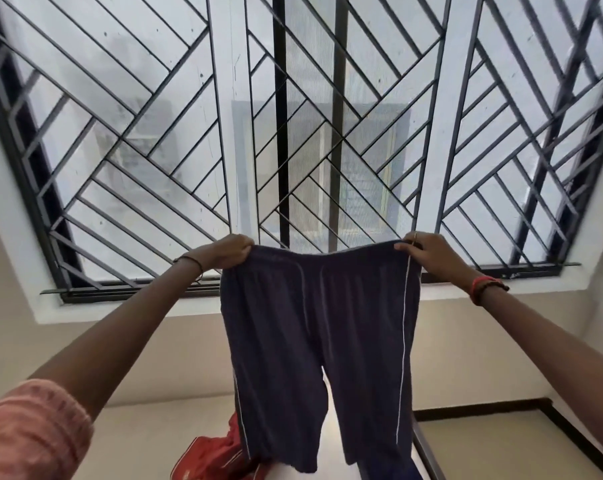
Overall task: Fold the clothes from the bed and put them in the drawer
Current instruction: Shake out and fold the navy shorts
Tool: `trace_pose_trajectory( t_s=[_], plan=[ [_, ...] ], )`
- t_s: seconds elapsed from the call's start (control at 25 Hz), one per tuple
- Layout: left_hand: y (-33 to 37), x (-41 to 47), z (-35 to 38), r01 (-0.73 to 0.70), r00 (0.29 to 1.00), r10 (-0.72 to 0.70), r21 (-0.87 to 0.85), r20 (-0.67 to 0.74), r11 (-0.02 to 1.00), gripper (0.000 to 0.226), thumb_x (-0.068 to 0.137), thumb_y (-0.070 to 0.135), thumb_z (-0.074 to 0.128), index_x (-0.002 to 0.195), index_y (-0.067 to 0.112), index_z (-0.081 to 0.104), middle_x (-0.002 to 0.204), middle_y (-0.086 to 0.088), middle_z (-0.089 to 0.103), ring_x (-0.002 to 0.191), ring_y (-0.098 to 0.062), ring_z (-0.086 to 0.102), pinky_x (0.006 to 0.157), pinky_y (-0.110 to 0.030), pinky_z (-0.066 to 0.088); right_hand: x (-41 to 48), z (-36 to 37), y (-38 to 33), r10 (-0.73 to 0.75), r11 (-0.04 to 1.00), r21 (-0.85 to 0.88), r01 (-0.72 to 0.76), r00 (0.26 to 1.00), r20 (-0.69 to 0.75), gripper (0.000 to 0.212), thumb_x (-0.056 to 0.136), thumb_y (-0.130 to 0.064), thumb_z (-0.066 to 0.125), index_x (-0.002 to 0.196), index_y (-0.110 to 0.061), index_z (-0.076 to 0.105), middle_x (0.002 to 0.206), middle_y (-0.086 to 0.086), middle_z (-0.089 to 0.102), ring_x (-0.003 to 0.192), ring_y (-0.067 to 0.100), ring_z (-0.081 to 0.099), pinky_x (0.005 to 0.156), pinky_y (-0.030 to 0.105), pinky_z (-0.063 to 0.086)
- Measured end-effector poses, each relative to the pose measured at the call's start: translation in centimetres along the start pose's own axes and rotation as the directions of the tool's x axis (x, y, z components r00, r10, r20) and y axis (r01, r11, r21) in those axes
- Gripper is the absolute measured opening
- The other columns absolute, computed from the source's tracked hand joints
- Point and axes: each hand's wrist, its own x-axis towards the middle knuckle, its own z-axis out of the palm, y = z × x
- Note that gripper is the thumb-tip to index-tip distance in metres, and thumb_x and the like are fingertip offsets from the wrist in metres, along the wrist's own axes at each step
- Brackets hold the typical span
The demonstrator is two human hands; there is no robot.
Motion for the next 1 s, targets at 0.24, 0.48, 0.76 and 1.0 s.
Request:
trace_pose_trajectory(
  t_s=[0.24,0.48,0.76,1.0],
  plan=[
    [2.1,-0.5,0.0,0.001,0.999,-0.008,-0.126,-0.053,0.992,0.043,0.086,0.053,0.059,0.07,0.016,0.046,0.074,0.001,0.051,0.067,-0.017,0.048,0.057,-0.025,0.035,0.3,-0.5,0.0,0.101,0.995,0.026,-0.098,0.981,-0.168,0.028,0.091,-0.023,0.061,0.075,-0.001,0.059,0.07,0.017,0.057,0.07,0.025,0.051,0.061,0.025,0.025],
    [3.2,0.4,-0.3,-0.053,0.945,0.014,-0.111,-0.328,0.992,0.023,0.085,0.024,0.065,0.079,0.012,0.046,0.074,-0.002,0.05,0.071,-0.021,0.049,0.06,-0.03,0.03,0.7,-0.6,-0.7,0.274,0.955,0.184,-0.234,0.932,-0.238,0.04,0.079,-0.031,0.075,0.06,-0.005,0.051,0.055,0.008,0.042,0.057,0.019,0.039,0.053,0.028,0.024],
    [1.2,-0.3,-0.3,0.015,0.895,-0.163,-0.337,-0.415,0.941,0.033,0.076,-0.004,0.062,0.108,0.002,0.053,0.083,-0.009,0.057,0.076,-0.021,0.052,0.057,-0.015,0.032,-0.4,-2.4,-0.8,0.147,0.921,0.356,-0.161,0.987,0.064,0.042,0.067,-0.017,0.084,0.063,-0.02,0.042,0.061,-0.002,0.034,0.055,0.006,0.03,0.052,0.021,0.027],
    [-1.4,-1.1,1.8,0.186,0.864,-0.323,-0.351,-0.387,0.918,0.023,0.074,0.022,0.077,0.073,0.003,0.064,0.071,-0.011,0.061,0.074,-0.022,0.056,0.064,-0.029,0.036,-1.1,-1.5,-0.9,0.071,0.976,0.198,-0.088,0.993,0.095,0.035,0.07,-0.014,0.083,0.084,-0.013,0.051,0.068,-0.004,0.051,0.055,-0.002,0.045,0.057,0.014,0.038]
  ],
)
